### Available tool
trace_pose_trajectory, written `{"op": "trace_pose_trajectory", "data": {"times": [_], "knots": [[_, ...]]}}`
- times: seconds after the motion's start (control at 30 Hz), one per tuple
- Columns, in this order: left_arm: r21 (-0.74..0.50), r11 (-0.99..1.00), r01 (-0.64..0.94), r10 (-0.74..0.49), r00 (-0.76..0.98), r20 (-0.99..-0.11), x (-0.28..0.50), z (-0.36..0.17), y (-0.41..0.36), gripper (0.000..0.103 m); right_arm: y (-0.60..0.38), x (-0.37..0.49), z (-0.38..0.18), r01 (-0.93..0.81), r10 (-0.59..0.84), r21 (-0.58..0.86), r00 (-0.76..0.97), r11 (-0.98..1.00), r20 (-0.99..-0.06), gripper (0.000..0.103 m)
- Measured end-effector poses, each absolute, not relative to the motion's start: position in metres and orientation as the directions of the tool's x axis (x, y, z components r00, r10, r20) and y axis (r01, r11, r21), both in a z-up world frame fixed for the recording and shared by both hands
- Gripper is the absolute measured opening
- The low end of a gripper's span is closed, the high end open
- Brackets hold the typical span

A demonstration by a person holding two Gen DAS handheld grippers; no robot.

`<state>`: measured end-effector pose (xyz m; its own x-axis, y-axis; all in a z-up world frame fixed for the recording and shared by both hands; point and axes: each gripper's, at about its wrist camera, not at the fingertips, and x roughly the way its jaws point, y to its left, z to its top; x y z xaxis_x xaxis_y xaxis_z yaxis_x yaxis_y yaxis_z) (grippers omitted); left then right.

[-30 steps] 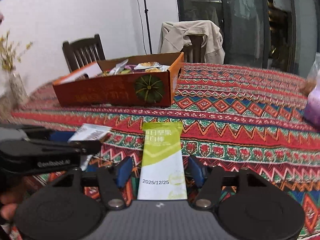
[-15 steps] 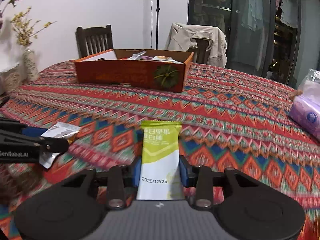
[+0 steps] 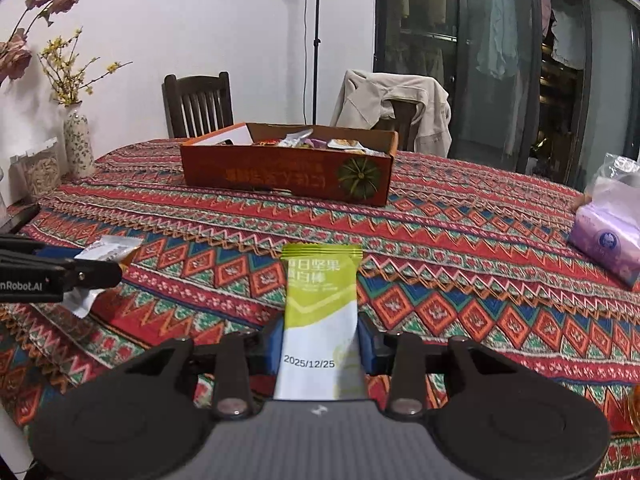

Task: Organize snacks
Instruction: 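Carry the white wrapper with left tool while right tool carries the green bar to the box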

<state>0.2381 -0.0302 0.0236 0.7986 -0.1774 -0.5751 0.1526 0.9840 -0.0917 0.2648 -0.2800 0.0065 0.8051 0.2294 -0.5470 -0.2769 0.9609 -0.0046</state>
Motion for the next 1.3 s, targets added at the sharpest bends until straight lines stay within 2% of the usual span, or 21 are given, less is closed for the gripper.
{"op": "trace_pose_trajectory", "data": {"times": [0.23,0.37,0.5,0.67,0.93,1.03,1.13,1.3], "knots": [[-0.072,0.969,0.237,-0.239,0.827,-0.509,0.287,0.066,-0.002,0.041,-0.276,0.298,0.032,-0.355,0.341,0.077,0.781,0.932,-0.523,0.036],[-0.059,0.962,0.265,-0.259,0.828,-0.498,0.348,0.095,0.009,0.041,-0.267,0.337,0.059,-0.392,0.362,0.041,0.798,0.919,-0.483,0.036],[-0.109,0.967,0.229,-0.251,0.799,-0.546,0.430,0.106,0.018,0.041,-0.252,0.395,0.088,-0.445,0.418,0.050,0.790,0.894,-0.449,0.036],[-0.138,0.981,0.134,-0.191,0.772,-0.607,0.523,0.097,0.022,0.041,-0.217,0.479,0.105,-0.500,0.465,0.056,0.750,0.864,-0.470,0.036],[-0.140,0.989,0.045,-0.126,0.745,-0.655,0.616,0.071,0.023,0.041,-0.179,0.598,0.071,-0.448,0.404,0.073,0.709,0.891,-0.578,0.036],[-0.125,0.991,0.050,-0.121,0.744,-0.658,0.626,0.062,0.018,0.042,-0.172,0.618,0.055,-0.418,0.384,0.087,0.706,0.904,-0.595,0.036],[-0.127,0.990,0.054,-0.124,0.747,-0.653,0.633,0.056,0.016,0.052,-0.165,0.633,0.042,-0.402,0.376,0.098,0.704,0.910,-0.603,0.036],[-0.115,0.992,0.058,-0.119,0.756,-0.644,0.634,0.057,0.022,0.052,-0.140,0.654,0.027,-0.410,0.387,0.118,0.675,0.905,-0.628,0.037]]}}
